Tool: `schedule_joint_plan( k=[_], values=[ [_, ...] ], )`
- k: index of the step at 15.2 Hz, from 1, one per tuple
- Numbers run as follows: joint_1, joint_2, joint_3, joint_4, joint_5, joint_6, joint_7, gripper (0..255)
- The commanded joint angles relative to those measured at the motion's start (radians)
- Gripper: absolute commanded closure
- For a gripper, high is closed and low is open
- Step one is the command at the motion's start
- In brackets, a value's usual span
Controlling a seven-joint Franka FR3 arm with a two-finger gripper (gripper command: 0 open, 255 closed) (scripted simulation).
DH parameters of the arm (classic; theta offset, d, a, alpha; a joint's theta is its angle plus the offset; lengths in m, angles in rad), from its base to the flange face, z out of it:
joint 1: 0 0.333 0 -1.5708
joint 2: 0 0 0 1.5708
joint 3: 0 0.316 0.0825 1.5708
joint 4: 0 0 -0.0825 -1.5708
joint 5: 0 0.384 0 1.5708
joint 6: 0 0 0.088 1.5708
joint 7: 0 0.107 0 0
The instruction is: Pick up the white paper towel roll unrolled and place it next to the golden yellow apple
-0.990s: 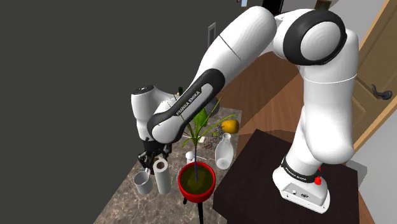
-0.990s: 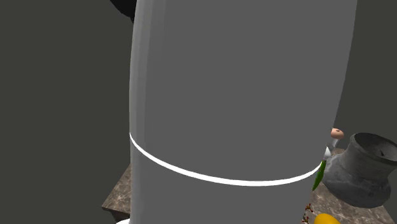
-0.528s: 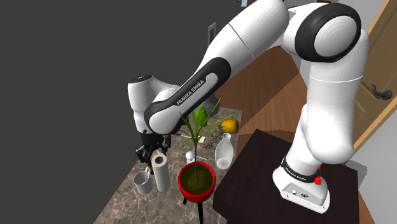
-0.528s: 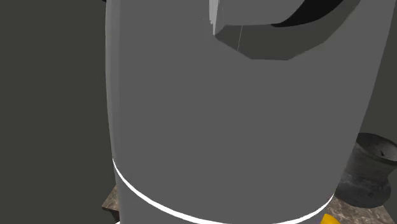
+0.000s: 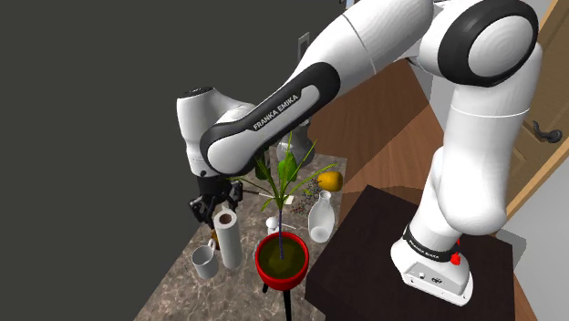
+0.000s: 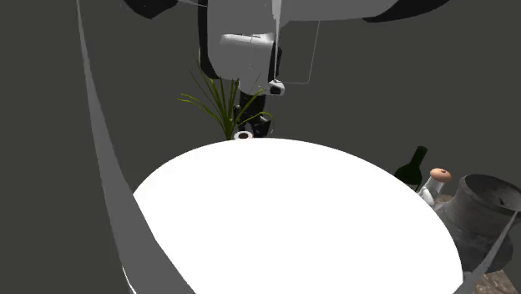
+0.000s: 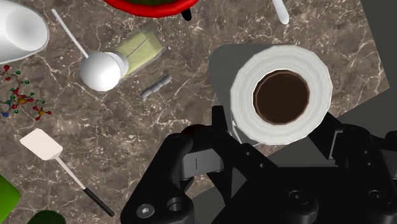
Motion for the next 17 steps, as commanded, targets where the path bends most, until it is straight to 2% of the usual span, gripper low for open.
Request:
schedule_joint_plan(
  k=[1, 17],
  values=[
    [-0.001, -0.016, 0.001, 0.008, 0.005, -0.024, -0.001, 255],
    [-0.009, -0.096, 0.003, 0.132, 0.025, -0.225, 0.001, 255]
  ],
)
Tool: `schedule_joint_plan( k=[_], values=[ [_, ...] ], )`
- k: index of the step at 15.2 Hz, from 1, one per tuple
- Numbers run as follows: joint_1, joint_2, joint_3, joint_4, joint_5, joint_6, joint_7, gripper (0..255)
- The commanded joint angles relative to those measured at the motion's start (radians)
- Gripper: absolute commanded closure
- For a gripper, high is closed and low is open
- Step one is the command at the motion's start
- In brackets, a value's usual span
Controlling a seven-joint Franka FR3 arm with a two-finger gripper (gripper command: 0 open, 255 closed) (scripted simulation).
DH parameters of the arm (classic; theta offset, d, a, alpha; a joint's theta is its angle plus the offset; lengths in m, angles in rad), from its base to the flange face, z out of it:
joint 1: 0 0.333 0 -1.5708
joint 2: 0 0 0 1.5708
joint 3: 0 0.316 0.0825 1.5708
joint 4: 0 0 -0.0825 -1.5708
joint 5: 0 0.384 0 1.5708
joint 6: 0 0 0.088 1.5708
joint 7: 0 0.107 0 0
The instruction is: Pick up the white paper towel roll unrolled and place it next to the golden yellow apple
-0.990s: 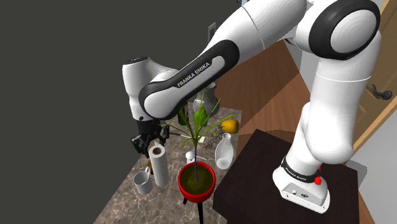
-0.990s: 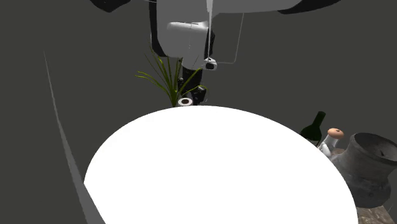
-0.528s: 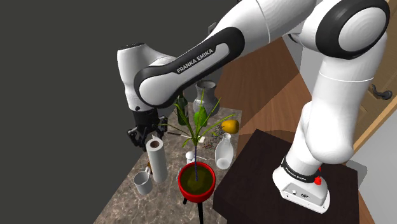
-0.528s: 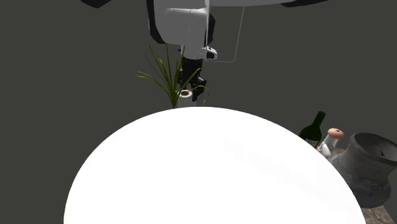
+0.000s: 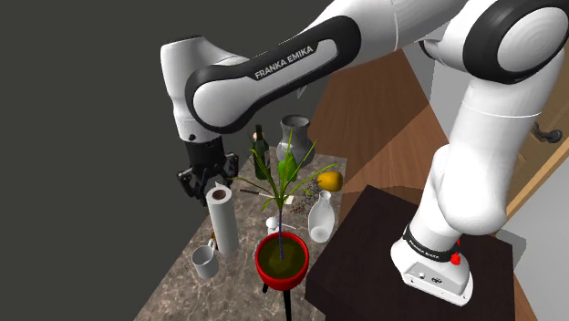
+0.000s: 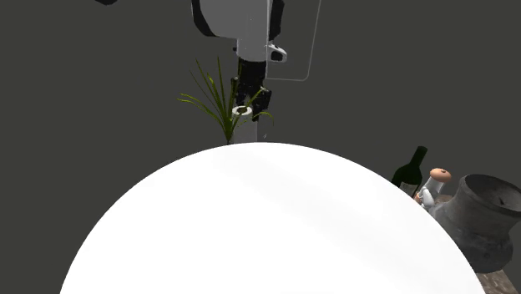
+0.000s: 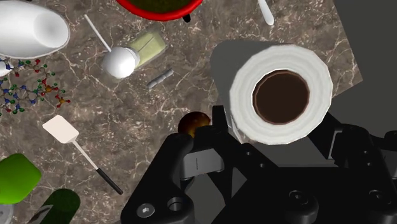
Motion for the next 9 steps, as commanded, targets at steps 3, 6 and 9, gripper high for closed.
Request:
schedule_joint_plan(
  k=[3, 6, 9],
  values=[
    [-0.014, -0.031, -0.009, 0.001, 0.01, -0.033, -0.024, 255],
    [-0.052, -0.087, -0.041, -0.063, 0.029, -0.031, -0.1, 255],
    [-0.087, -0.134, -0.076, -0.116, 0.041, -0.032, -0.176, 255]
  ],
)
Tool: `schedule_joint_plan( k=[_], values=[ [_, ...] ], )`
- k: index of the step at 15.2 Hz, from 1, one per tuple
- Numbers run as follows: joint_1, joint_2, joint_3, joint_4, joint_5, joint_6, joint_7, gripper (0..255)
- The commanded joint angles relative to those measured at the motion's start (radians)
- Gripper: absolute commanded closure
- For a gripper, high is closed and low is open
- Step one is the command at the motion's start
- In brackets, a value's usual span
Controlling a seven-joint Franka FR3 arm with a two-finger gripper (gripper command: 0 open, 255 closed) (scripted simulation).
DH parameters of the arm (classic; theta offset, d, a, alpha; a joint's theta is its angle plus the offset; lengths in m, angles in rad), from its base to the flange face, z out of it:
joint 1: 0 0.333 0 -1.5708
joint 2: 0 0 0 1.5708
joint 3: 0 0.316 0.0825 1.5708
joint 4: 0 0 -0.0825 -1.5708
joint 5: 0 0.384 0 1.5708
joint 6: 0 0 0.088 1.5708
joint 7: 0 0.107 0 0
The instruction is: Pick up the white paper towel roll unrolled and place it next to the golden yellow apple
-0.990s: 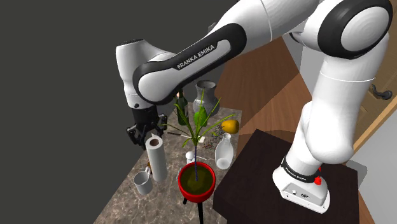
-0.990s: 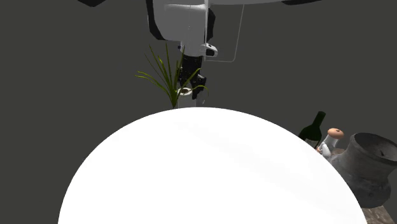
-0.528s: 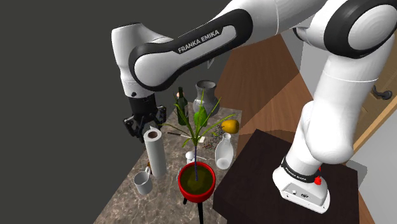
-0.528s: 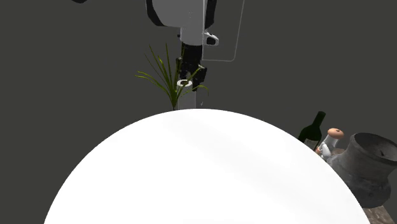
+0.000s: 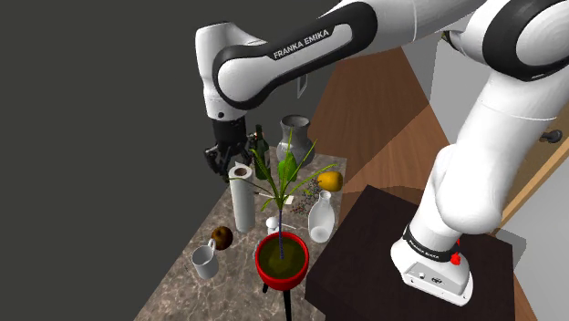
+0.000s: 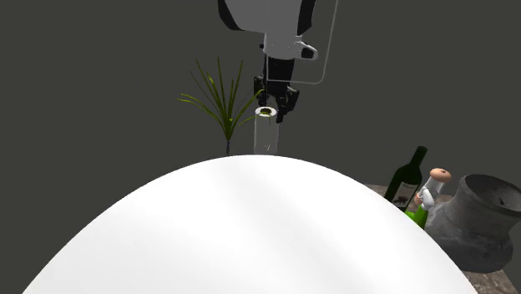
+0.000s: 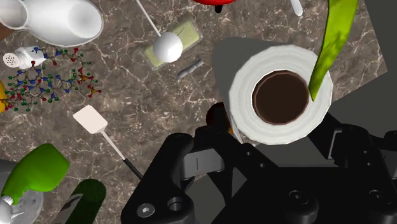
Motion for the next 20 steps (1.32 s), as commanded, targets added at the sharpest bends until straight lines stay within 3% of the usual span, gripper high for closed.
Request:
schedule_joint_plan(
  k=[1, 10, 20],
  values=[
    [-0.023, -0.034, -0.025, -0.033, 0.008, -0.005, -0.052, 255],
    [-0.123, -0.114, -0.146, -0.12, 0.003, -0.024, -0.272, 255],
    [-0.236, -0.109, -0.287, -0.109, -0.033, -0.053, -0.508, 255]
  ],
)
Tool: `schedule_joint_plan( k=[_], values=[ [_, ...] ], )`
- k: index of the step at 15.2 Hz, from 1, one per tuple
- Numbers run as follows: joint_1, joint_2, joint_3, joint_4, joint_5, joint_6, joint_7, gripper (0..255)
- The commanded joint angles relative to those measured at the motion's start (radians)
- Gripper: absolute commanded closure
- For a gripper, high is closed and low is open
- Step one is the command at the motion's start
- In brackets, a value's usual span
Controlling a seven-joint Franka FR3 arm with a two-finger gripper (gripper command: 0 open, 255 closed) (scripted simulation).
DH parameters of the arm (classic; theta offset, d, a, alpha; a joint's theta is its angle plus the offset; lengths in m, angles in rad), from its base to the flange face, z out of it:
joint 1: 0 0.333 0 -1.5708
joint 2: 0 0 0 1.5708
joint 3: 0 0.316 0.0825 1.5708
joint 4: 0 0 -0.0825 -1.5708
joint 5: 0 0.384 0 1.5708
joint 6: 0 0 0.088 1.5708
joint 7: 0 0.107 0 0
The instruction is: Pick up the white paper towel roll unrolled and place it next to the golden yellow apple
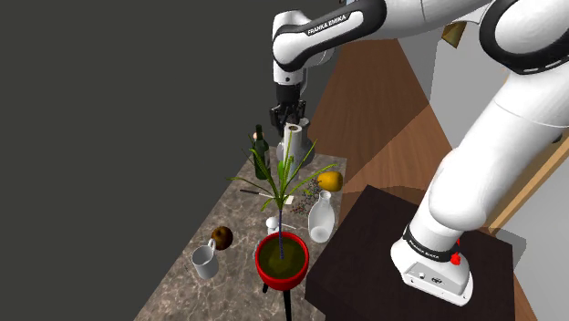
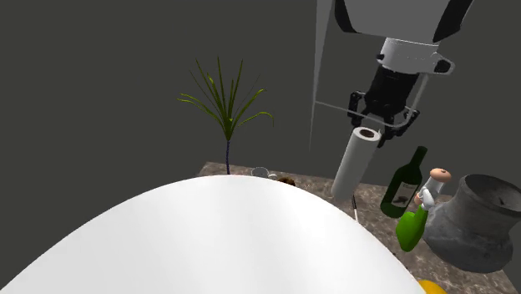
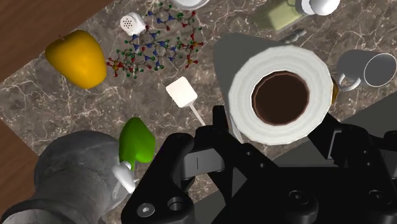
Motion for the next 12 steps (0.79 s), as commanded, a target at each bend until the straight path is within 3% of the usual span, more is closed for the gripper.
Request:
schedule_joint_plan(
  k=[1, 12],
  values=[
    [-0.025, 0.005, -0.031, 0.01, -0.008, -0.01, -0.053, 255],
    [-0.148, 0.133, -0.171, 0.165, -0.026, -0.057, -0.307, 255]
  ],
)
